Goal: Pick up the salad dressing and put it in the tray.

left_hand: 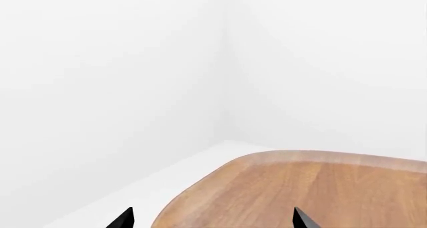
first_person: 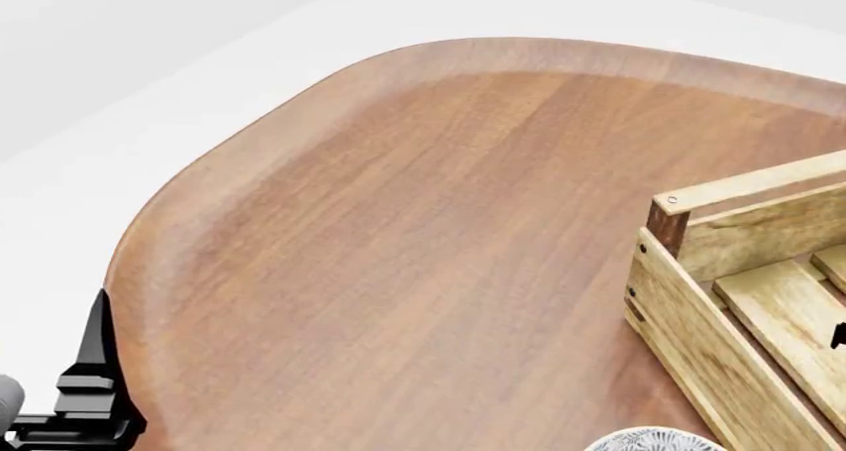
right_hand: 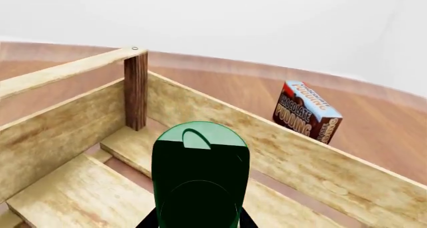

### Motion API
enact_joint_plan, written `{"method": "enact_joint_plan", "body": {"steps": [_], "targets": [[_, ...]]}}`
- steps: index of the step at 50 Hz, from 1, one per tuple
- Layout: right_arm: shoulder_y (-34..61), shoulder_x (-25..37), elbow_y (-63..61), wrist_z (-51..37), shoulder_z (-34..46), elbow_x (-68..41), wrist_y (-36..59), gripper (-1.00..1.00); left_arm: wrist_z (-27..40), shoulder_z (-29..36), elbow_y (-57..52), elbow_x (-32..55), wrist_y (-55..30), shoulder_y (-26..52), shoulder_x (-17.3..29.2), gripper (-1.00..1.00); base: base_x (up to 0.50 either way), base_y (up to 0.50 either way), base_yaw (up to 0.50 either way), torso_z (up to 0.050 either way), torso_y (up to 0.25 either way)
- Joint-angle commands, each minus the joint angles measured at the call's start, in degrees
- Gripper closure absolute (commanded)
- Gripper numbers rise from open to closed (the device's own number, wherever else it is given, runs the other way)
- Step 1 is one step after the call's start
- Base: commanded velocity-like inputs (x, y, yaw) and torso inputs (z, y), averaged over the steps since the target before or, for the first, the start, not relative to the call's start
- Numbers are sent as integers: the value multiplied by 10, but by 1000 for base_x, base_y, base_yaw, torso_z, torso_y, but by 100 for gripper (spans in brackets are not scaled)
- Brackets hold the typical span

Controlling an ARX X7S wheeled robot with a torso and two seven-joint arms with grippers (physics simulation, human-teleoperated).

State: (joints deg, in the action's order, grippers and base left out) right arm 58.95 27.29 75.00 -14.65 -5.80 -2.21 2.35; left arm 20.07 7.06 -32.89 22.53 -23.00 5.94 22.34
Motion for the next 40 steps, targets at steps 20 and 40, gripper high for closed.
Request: {"method": "enact_joint_plan", "body": {"steps": [20,40], "targets": [[-5,-2,0,-3,-3,23,1,-100,4,2,-4,5,-3,4,6,-100,0,0,0,0,0],[4,4,0,11,-1,21,1,-100,6,3,0,7,1,3,7,-100,0,0,0,0,0]]}}
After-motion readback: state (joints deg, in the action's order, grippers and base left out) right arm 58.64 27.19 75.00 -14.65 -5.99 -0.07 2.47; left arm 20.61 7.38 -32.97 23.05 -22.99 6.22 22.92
